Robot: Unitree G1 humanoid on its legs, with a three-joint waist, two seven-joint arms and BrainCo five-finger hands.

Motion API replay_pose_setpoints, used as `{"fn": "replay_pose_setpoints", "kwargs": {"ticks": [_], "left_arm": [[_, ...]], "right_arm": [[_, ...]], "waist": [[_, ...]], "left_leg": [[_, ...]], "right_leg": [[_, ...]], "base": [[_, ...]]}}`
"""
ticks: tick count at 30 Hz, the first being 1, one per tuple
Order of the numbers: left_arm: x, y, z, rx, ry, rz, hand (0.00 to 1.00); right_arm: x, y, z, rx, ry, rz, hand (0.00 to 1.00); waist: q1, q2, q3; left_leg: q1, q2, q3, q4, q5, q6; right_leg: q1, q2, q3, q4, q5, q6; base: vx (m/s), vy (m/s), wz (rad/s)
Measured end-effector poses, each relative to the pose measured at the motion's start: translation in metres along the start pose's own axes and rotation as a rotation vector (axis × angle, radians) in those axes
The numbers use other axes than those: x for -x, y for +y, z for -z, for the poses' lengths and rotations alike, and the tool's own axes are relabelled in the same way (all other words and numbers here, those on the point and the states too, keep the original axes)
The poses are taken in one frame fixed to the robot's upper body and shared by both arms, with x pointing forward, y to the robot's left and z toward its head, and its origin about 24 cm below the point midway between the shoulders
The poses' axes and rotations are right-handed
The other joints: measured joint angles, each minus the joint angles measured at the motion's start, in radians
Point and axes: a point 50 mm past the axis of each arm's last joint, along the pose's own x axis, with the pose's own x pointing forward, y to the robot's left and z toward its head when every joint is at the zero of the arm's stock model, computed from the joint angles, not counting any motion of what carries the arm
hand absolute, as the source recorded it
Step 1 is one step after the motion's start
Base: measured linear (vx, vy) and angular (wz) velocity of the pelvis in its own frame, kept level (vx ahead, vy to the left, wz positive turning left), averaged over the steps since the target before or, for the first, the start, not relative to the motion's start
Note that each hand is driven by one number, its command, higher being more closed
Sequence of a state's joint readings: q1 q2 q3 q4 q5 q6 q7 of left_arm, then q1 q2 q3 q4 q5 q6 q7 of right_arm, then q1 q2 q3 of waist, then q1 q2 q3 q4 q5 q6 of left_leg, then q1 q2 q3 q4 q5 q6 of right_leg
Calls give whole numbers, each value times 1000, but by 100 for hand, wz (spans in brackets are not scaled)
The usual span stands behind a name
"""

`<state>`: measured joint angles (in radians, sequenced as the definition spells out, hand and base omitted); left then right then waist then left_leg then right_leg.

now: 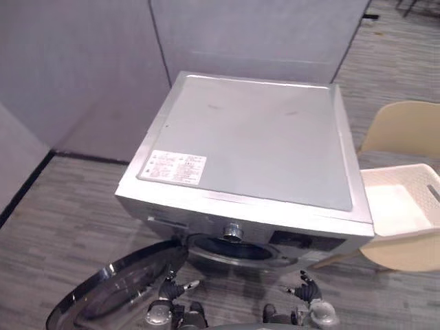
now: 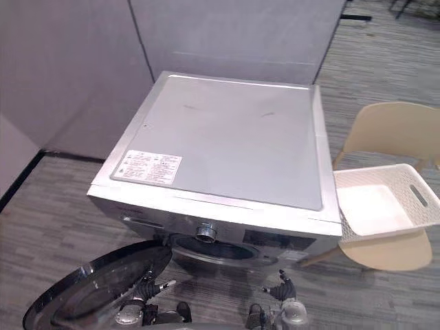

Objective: Pick up the laundry basket with both hands and put the clothes into the washing machine.

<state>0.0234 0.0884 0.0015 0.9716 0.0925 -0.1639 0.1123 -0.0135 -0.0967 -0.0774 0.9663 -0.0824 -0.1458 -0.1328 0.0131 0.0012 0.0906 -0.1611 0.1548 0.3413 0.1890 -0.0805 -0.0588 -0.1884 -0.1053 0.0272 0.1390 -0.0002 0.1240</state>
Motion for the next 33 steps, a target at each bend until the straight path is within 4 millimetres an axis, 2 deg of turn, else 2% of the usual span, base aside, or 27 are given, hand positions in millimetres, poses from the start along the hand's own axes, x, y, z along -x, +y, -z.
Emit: {"fn": "replay_pose_setpoints", "kwargs": {"ticks": [2, 3, 4, 6, 7, 8, 9, 10, 11, 12, 13, 14, 15, 16, 17, 18, 19, 20, 21, 22, 23, 24, 25, 28, 31, 33], "left_arm": [[-8, 3, -22, -8, -57, -6, 0], [-10, 5, -29, -8, -83, -11, 0], [-12, 8, -37, -12, -115, -18, 0], [-8, 14, -30, -18, -109, -34, 0], [-6, 17, -24, -16, -98, -42, 0], [-2, 23, -12, -17, -66, -62, 0], [0, 22, -6, -13, -46, -71, 0], [1, 21, -3, -9, -36, -72, 0], [3, 9, -1, 12, -26, -50, 0], [3, -1, -4, 30, -31, -28, 0], [1, -9, -8, 46, -33, -11, 0], [1, -19, -12, 58, -43, 13, 0], [3, -22, -8, 63, -32, 16, 0], [4, -21, -6, 63, -27, 14, 0], [3, -19, -7, 57, -31, 11, 0], [2, -14, -12, 44, -53, 3, 0], [1, -12, -13, 41, -59, -1, 0], [2, -12, -13, 41, -60, -2, 0], [2, -13, -11, 41, -56, 1, 0], [3, -15, -10, 35, -52, 8, 0], [3, -17, -11, 27, -55, 15, 0], [2, -18, -14, 10, -65, 21, 0], [1, -17, -18, -15, -82, 20, 0], [-1, -17, -32, -53, -144, 32, 0], [4, -23, -73, -47, -322, 52, 0], [16, -23, -117, -13, -525, 44, 0]], "right_arm": [[-4, -1, -13, 15, -41, -1, 0], [-7, -3, -19, 31, -55, -1, 0], [-5, 0, -14, 42, -42, -11, 0], [2, 6, 5, 30, 13, -24, 0], [5, 9, 11, 26, 31, -34, 0], [7, 13, 18, 27, 58, -47, 0], [5, 10, 14, 33, 47, -41, 0], [2, 7, 9, 38, 33, -31, 0], [-2, -1, 0, 45, 6, -2, 0], [-6, -10, -9, 41, -15, 37, 0], [-9, -16, -13, 42, -25, 59, 0], [-9, -22, -13, 30, -16, 81, 0], [-7, -20, -6, 18, 6, 80, 0], [-5, -18, -3, 8, 11, 81, 0], [-3, -18, 0, -12, 16, 93, 0], [0, -16, 8, -43, 39, 110, 0], [2, -19, 12, -50, 50, 123, 0], [3, -21, 14, -48, 56, 129, 0], [4, -25, 17, -39, 63, 141, 0], [4, -27, 18, -36, 63, 148, 0], [5, -28, 20, -35, 71, 150, 0], [5, -28, 21, -37, 72, 151, 0], [7, -20, 24, -50, 83, 132, 0], [10, -10, 28, -66, 96, 110, 0], [12, -10, 33, -63, 110, 104, 0], [12, -9, 33, -61, 110, 99, 0]], "waist": [[0, -3, 18], [-1, 7, 45], [-8, -9, 77], [2, -23, 75], [4, -33, 69], [15, -49, 59], [37, -53, 54], [48, -48, 46], [71, -6, 44], [77, 12, 53], [77, 42, 74], [70, 75, 98], [62, 82, 101], [57, 79, 100], [48, 58, 105], [48, 26, 111], [46, 11, 111], [44, 6, 111], [28, 17, 106], [20, 32, 100], [17, 45, 96], [4, 49, 92], [3, 27, 83], [1, 8, 67], [0, 13, 57], [-3, 16, 54]], "left_leg": [[-74, -1, -4, 49, 6, 21], [-68, 22, 1, 41, 7, 49], [-52, 6, -11, 54, 10, 57], [-39, -13, -29, 56, 17, 66], [-38, -18, -35, 56, 24, 67], [-49, -29, -37, 61, 37, 67], [-85, -28, -29, 85, 54, 64], [-111, -27, -24, 83, 72, 66], [-153, -13, -30, 28, 119, 65], [-186, -19, -33, -27, 165, 52], [-201, -12, -46, -47, 189, 38], [-197, -6, -86, -83, 219, -3], [-173, -9, -122, -140, 239, -50], [-167, -15, -134, -155, 214, -73], [-172, -20, -144, -148, 190, -101], [-188, -33, -142, -37, 176, -64], [-192, -37, -143, 77, 146, -24], [-187, -35, -148, 145, 123, -6], [-152, -25, -166, 213, 40, -2], [-105, -16, -181, 183, -18, -20], [-84, -18, -192, 146, -32, -23], [-48, -31, -200, 70, -40, -8], [-31, -51, -195, 27, -16, -1], [-9, -82, -192, -18, 4, 19], [8, -121, -194, -68, 34, 43], [19, -143, -194, -111, 57, 58]], "right_leg": [[-89, 0, -16, 36, 67, 11], [-89, -6, -48, 77, 55, 12], [-113, -37, -82, 386, -113, -18], [-75, -55, -110, 624, -188, -10], [-42, -56, -119, 656, -197, -6], [21, -57, -128, 647, -208, 5], [38, -54, -128, 543, -265, 23], [39, -36, -128, 481, -275, 26], [40, -1, -135, 330, -277, 20], [51, 16, -140, 212, -292, -27], [54, 30, -146, 166, -275, -79], [62, 56, -166, 140, -243, -91], [64, 67, -178, 139, -226, -102], [61, 58, -194, 136, -222, -109], [60, 41, -209, 133, -217, -125], [41, 9, -216, 139, -211, -144], [32, -10, -218, 138, -199, -141], [26, -18, -216, 138, -197, -138], [24, -27, -215, 135, -187, -125], [10, -27, -216, 136, -173, -102], [8, -26, -216, 135, -168, -94], [15, -28, -218, 121, -153, -74], [31, -40, -220, 83, -124, -64], [66, -56, -228, 11, -80, -40], [89, -81, -238, -42, -44, -20], [99, -96, -242, -79, -18, -7]], "base": [[-219, 90, -48], [-250, 75, 1], [-198, 51, 23], [-154, 10, 52], [-245, -87, 40], [-227, -115, 2], [-314, -111, -19], [-248, -30, -53], [-395, -41, -49], [-345, -50, -33], [-424, -66, 6], [-355, -48, 20], [-335, -35, 24], [-250, -15, 33], [-286, 10, 43], [-277, 15, 40], [-287, 23, 21], [-143, 60, 17], [-129, 138, 12], [-76, 164, 8], [-80, 199, 2], [-68, 190, 7], [-57, 177, 9], [-18, 137, 8], [-23, 146, 11], [-4, 97, 6]]}}
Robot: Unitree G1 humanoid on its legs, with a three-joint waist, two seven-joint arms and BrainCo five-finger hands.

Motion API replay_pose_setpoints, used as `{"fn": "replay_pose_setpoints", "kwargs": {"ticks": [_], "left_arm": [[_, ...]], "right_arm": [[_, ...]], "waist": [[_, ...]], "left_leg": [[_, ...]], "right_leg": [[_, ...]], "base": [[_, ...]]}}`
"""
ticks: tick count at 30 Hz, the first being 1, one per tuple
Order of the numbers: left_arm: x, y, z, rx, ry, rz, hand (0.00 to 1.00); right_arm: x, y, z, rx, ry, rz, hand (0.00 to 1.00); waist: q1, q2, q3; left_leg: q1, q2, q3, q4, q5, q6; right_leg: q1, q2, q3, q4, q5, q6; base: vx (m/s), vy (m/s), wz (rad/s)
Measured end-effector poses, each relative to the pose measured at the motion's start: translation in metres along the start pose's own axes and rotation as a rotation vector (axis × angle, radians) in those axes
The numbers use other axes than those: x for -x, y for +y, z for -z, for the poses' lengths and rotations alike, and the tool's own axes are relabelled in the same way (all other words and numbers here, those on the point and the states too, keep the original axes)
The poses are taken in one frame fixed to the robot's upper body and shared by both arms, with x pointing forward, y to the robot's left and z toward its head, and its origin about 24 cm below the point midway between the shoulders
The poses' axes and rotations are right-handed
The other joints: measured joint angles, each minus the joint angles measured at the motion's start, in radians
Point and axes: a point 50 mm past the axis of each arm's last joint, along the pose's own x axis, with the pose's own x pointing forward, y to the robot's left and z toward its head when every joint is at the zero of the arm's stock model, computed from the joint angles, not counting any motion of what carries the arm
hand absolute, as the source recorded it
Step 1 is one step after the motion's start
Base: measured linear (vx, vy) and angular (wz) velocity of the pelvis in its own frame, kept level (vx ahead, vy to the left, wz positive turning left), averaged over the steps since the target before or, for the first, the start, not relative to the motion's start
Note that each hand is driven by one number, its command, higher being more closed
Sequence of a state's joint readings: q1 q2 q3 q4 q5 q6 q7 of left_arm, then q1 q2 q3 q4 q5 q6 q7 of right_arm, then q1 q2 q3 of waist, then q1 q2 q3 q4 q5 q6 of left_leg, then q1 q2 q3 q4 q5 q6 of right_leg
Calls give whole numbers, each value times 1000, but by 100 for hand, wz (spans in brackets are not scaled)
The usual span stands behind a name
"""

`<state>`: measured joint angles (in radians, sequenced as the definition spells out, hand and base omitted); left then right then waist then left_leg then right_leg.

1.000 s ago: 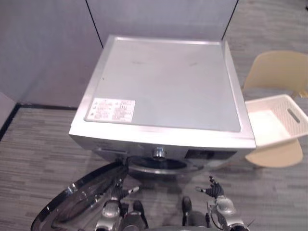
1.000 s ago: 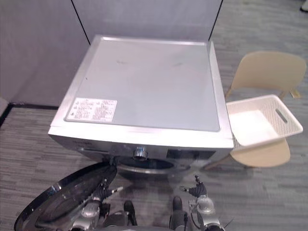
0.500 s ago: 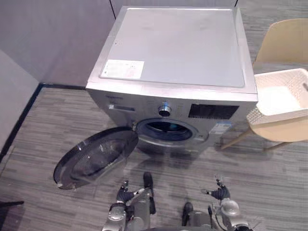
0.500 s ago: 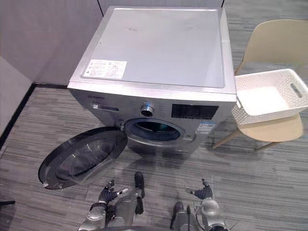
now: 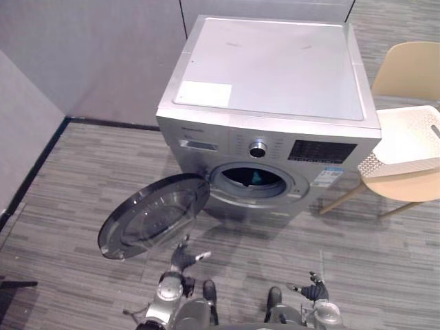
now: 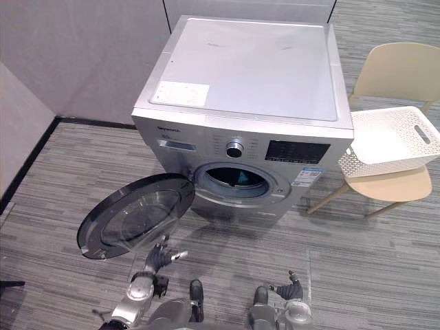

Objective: Pick up the laundry basket with both hands and put the clothes into the washing machine.

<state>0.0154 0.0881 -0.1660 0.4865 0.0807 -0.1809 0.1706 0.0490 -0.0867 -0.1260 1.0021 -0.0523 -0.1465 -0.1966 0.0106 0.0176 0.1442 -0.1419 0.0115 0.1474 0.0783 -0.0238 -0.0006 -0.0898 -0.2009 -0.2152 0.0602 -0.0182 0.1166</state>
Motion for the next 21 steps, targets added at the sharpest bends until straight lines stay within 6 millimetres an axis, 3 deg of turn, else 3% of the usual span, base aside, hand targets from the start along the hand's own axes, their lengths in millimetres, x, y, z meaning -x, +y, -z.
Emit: {"fn": "replay_pose_setpoints", "kwargs": {"ticks": [3, 5, 6, 11, 13, 16, 19, 21], "left_arm": [[-11, 18, -47, 5, -205, -71, 0], [-19, 35, -65, -5, -273, -133, 0], [-25, 56, -81, -12, -323, -218, 0], [-35, 122, -118, -59, -422, -482, 0], [-44, 164, -135, -93, -413, -630, 0], [-50, 204, -144, -150, -326, -747, 0], [-53, 224, -133, -187, -204, -790, 0], [-57, 233, -136, -198, -155, -794, 0]], "right_arm": [[0, 0, -1, 15, -7, -3, 0], [0, 1, -2, 25, -12, -7, 0], [0, 2, -3, 40, -20, -13, 0], [-2, -2, -8, 60, -42, -11, 0], [-4, -4, -17, 72, -77, -7, 0], [-6, -5, -22, 85, -91, -23, 0], [-6, -5, -23, 86, -96, -24, 0], [-6, -6, -29, 80, -126, -22, 0]], "waist": [[-1, -1, -3], [-6, -4, -5], [-11, -9, -8], [-25, -27, -4], [-25, -45, 1], [-26, -78, 23], [-23, -103, 42], [-20, -122, 57]], "left_leg": [[0, -13, 1, -12, 5, 6], [1, -14, 4, -16, 5, 6], [1, -14, 6, -27, 9, 10], [0, -10, 16, -53, 18, 6], [-30, -9, 26, -67, 30, 3], [-65, 7, 36, -63, 37, 3], [-74, 24, 46, -54, 37, 3], [-138, 46, 43, -16, 36, 2]], "right_leg": [[10, -6, 1, -36, 21, 7], [16, -5, 0, -57, 32, 6], [18, -3, 1, -73, 41, 1], [13, 9, 9, -109, 62, -7], [-24, 20, 25, -124, 81, -12], [-57, 32, 28, -137, 103, -17], [-69, 49, 27, -139, 128, -39], [-117, 64, 30, -138, 165, -50]], "base": [[10, 54, -2], [6, 1, -3], [10, -7, -6], [-2, -30, -11], [-47, -21, -19], [-48, -36, -13], [-43, -2, -15], [-73, -8, -5]]}}
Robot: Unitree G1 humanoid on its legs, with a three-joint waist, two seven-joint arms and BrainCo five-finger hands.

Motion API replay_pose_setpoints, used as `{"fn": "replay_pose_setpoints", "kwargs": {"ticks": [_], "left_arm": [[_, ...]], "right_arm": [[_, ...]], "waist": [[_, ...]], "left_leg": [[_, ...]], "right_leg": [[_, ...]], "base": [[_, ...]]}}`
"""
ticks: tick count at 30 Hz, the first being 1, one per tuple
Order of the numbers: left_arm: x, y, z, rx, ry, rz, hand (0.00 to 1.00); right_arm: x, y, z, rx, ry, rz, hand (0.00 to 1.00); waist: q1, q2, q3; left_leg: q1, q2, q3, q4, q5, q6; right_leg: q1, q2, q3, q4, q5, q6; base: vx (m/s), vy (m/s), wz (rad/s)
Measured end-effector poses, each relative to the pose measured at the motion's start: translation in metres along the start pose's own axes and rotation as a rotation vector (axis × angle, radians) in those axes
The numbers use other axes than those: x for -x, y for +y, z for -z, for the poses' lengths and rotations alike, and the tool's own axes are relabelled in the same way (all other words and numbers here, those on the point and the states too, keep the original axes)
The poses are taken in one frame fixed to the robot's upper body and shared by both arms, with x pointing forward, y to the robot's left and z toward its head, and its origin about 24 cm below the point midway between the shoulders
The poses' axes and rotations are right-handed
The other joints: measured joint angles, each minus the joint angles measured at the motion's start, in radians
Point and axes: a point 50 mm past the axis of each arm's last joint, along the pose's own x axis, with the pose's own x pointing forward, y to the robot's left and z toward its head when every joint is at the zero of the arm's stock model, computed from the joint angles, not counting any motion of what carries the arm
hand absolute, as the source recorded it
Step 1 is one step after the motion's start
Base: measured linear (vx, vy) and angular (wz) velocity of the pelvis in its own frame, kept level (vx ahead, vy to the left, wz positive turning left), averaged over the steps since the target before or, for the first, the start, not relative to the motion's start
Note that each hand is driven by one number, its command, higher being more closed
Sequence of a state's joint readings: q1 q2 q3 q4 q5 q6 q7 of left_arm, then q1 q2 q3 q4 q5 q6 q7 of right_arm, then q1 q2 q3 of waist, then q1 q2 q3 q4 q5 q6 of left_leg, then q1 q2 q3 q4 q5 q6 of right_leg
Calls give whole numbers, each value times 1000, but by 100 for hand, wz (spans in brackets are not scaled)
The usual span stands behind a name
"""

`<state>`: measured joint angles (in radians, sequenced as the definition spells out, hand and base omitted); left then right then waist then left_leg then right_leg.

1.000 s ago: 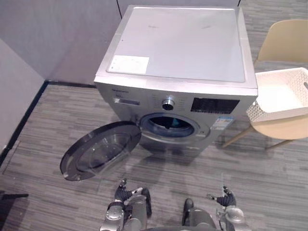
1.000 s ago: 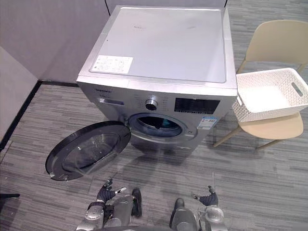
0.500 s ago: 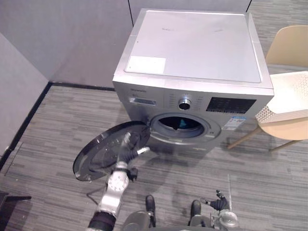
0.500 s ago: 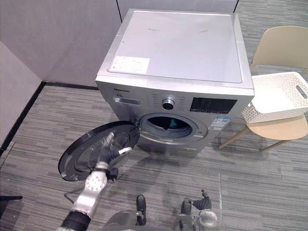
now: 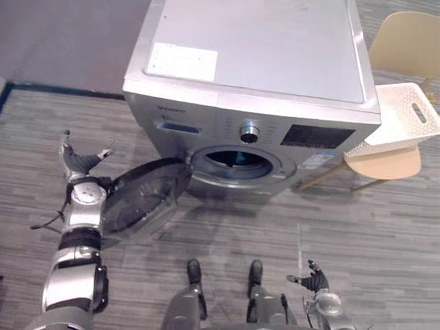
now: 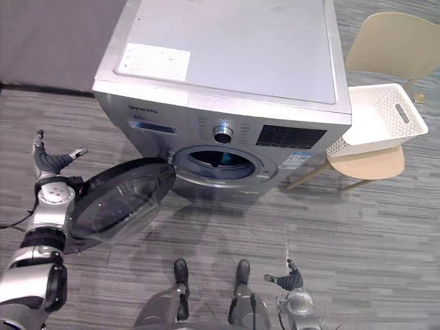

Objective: Pick up the laundry basket with both hands and put the clothes into the washing machine.

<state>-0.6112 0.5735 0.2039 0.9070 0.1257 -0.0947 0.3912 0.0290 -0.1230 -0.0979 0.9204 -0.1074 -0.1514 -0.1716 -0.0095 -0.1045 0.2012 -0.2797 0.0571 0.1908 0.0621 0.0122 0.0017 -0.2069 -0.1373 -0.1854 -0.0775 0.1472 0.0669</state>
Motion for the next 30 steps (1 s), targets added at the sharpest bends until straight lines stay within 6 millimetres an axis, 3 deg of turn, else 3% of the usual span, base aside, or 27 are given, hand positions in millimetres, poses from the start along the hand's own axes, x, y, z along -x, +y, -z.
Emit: {"fn": "replay_pose_setpoints", "kwargs": {"ticks": [3, 5, 8, 11, 14, 17, 19, 22, 26, 28, 30], "left_arm": [[-10, -2, -21, 52, -22, 9, 0], [-13, -1, -24, 65, -10, 19, 0], [-12, -1, -15, 118, 47, 12, 0], [-7, -5, -6, 195, 90, 11, 0], [5, -17, 8, 283, 141, 19, 0], [37, -47, 38, 341, 229, 94, 0], [76, -85, 54, 374, 292, 214, 0], [122, -123, 63, 395, 361, 362, 0], [172, -156, 68, 286, 347, 614, 0], [196, -167, 72, 225, 358, 730, 0], [218, -184, 64, 207, 344, 850, 0]], "right_arm": [[1, 2, -8, 4, -44, -9, 0], [2, 7, -14, -3, -71, -26, 0], [3, 14, -20, -16, -107, -60, 0], [4, 14, -20, -22, -110, -65, 0], [3, 11, -18, -31, -101, -58, 0], [2, 5, -13, -54, -73, -36, 0], [3, 2, -1, -54, -18, -25, 0], [3, 5, 10, -41, 45, -37, 0], [-2, 8, 2, -40, 40, -44, 0], [-6, 10, -8, -41, 15, -47, 0], [-8, 12, -14, -35, -3, -53, 0]], "waist": [[29, -20, 38], [32, -19, 40], [50, -17, 43], [62, -13, 46], [82, -2, 46], [82, 35, 32], [81, 55, 8], [80, 68, -20], [73, 73, -26], [49, 72, -26], [22, 72, -26]], "left_leg": [[-58, 23, 2, 68, -22, -5], [-97, 47, 1, 134, -54, -6], [-134, 89, 1, 204, -103, -17], [-148, 119, 0, 227, -107, -26], [-147, 130, -1, 244, -107, -40], [-108, 130, -12, 236, -101, -54], [-59, 94, -33, 174, -78, -62], [-1, 46, -62, 70, -24, -52], [64, 10, -87, -20, 27, -36], [76, -2, -85, -34, 33, -32], [99, -12, -72, -49, 37, -28]], "right_leg": [[-31, 13, 6, 6, 23, -4], [-43, 27, 7, 11, 30, -13], [-57, 51, 6, 24, 31, -15], [-59, 76, 5, 24, 24, -16], [-50, 82, 1, 32, -20, -28], [-36, 79, -7, 92, -70, -30], [-11, 51, -32, 116, -102, -20], [19, 20, -62, 115, -119, -5], [60, 1, -91, 108, -126, 5], [67, -7, -92, 106, -126, 5], [81, -17, -85, 101, -126, 5]], "base": [[-128, 12, -7], [-127, -1, -14], [-115, -31, -20], [-62, -70, -8], [-16, -91, 2], [15, -51, 17], [62, 26, 42], [89, 50, 46], [76, 40, 28], [53, 57, 8], [35, 58, -6]]}}
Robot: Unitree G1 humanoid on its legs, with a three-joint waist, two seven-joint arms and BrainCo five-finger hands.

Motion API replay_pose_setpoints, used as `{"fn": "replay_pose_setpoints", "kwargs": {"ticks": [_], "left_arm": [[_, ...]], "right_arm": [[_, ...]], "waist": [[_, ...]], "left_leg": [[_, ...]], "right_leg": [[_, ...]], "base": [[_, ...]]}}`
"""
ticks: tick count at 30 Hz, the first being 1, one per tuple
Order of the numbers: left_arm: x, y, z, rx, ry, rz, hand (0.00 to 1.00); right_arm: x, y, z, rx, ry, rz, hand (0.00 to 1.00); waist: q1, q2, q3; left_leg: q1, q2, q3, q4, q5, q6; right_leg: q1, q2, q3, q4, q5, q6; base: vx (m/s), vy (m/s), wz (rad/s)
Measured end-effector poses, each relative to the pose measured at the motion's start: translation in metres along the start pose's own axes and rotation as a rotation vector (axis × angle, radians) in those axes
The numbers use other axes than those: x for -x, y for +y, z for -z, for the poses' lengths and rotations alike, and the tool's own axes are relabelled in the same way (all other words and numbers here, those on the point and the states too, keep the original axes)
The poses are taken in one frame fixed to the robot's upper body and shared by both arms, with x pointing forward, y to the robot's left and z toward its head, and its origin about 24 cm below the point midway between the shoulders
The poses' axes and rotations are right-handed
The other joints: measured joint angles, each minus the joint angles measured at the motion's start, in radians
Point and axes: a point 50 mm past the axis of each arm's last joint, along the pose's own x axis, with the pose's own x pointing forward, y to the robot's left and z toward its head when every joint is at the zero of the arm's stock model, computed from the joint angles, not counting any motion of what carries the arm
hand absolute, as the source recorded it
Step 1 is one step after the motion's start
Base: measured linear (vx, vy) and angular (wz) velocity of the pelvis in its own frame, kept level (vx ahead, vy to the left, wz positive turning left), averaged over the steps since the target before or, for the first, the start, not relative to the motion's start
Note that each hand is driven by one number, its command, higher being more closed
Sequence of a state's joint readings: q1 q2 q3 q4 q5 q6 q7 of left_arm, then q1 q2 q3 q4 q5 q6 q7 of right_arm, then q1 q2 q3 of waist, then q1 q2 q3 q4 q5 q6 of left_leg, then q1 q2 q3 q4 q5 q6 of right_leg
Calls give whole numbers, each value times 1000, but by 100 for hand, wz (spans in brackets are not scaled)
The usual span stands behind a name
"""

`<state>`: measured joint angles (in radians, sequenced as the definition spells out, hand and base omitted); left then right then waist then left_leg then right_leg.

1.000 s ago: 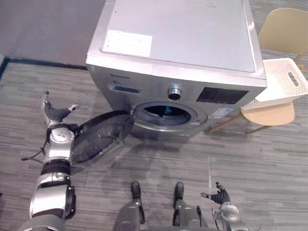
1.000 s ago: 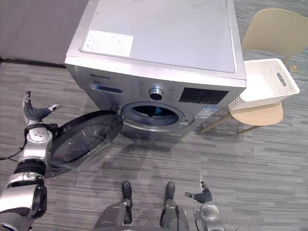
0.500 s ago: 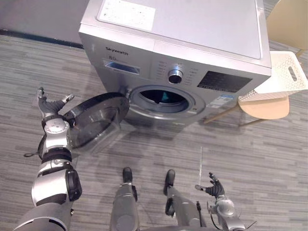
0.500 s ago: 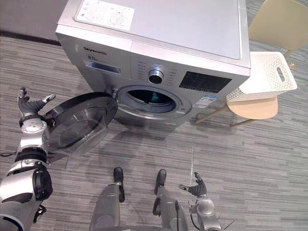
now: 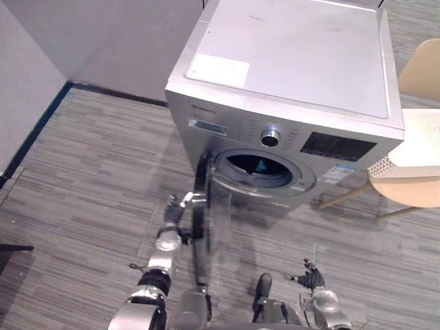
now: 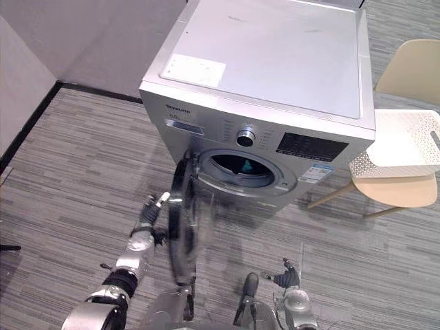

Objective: Pick up the laundry basket with both hands and put the clothes into the washing machine.

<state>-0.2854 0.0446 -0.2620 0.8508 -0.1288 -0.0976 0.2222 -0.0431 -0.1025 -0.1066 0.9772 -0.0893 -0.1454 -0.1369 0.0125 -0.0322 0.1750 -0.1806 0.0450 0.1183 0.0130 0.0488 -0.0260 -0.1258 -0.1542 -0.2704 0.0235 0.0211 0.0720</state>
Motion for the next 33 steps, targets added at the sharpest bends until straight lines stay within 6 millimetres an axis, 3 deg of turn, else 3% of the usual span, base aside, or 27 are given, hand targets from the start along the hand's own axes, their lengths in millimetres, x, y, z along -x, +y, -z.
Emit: {"fn": "replay_pose_setpoints", "kwargs": {"ticks": [3, 8, 11, 13, 15, 19, 21, 24, 26, 29, 31, 32, 33], "left_arm": [[-5, -21, -21, -33, -57, 73, 0], [-22, -29, -66, -59, -131, 52, 0], [-38, -17, -134, -83, -262, 3, 0], [-42, 9, -206, -99, -389, -52, 0], [-41, 9, -217, -93, -408, -41, 0], [-39, 19, -232, -117, -443, -47, 0], [-37, 18, -236, -146, -471, -49, 0], [-32, 20, -229, -133, -532, -62, 0], [-24, 15, -212, -113, -587, -56, 0], [-9, -3, -158, -98, -560, 2, 0], [12, -9, -88, -68, -439, 48, 0], [18, -9, -69, -60, -393, 56, 0], [29, -6, -32, -44, -288, 64, 0]], "right_arm": [[1, 1, -1, -4, -7, 5, 0], [2, -18, 4, -26, 0, 58, 0], [-1, -42, -9, -37, -53, 119, 0], [0, -53, -23, -77, -122, 157, 0], [3, -53, -25, -121, -146, 165, 0], [11, -34, -30, -190, -200, 127, 0], [13, -26, -40, -185, -257, 96, 0], [14, -24, -48, -191, -303, 86, 0], [16, -26, -43, -192, -293, 95, 0], [20, -24, -28, -176, -248, 103, 0], [20, -25, -14, -142, -192, 112, 0], [19, -26, -9, -133, -171, 117, 0], [17, -27, -2, -105, -131, 117, 0]], "waist": [[-30, 1, 0], [-96, 24, 10], [-138, 33, 34], [-167, 29, 73], [-165, 21, 79], [-156, 14, 101], [-135, 16, 108], [-129, 17, 108], [-104, 18, 108], [-73, 27, 109], [-48, 39, 87], [-42, 45, 68], [-33, 61, 39]], "left_leg": [[31, 0, 35, -11, 0, 0], [36, 19, 138, -38, -2, -4], [8, 25, 252, -46, -5, -7], [-38, 37, 335, -36, -8, -6], [-80, 58, 381, -9, -22, -16], [-140, 116, 406, 65, -38, -37], [-158, 143, 404, 91, -43, -44], [-160, 158, 400, 94, -40, -44], [-146, 161, 371, 94, -34, -43], [-85, 157, 293, 86, -34, -44], [-23, 130, 225, 43, -23, -54], [-18, 123, 209, 29, -20, -53], [-13, 103, 177, 5, -12, -47]], "right_leg": [[6, -1, 32, 1, 1, 1], [-73, 19, 129, 10, 10, 1], [-162, 35, 252, 7, 55, 5], [-243, 46, 328, -2, 95, 0], [-288, 63, 364, -23, 124, 2], [-328, 98, 361, -37, 147, -9], [-334, 113, 339, -36, 153, -21], [-331, 117, 311, -23, 147, -37], [-305, 116, 274, -9, 130, -48], [-213, 104, 189, 33, 63, -52], [-137, 78, 126, 64, 7, -40], [-129, 71, 110, 64, 1, -38], [-111, 56, 79, 59, -10, -23]], "base": [[3, 38, -27], [-63, 8, -61], [-48, -6, -121], [-15, -20, -101], [17, -64, -73], [-5, -120, -30], [-38, -116, 1], [-23, -88, 24], [19, -40, 50], [50, 7, 82], [98, 64, 102], [168, 123, 95], [190, 143, 79]]}}
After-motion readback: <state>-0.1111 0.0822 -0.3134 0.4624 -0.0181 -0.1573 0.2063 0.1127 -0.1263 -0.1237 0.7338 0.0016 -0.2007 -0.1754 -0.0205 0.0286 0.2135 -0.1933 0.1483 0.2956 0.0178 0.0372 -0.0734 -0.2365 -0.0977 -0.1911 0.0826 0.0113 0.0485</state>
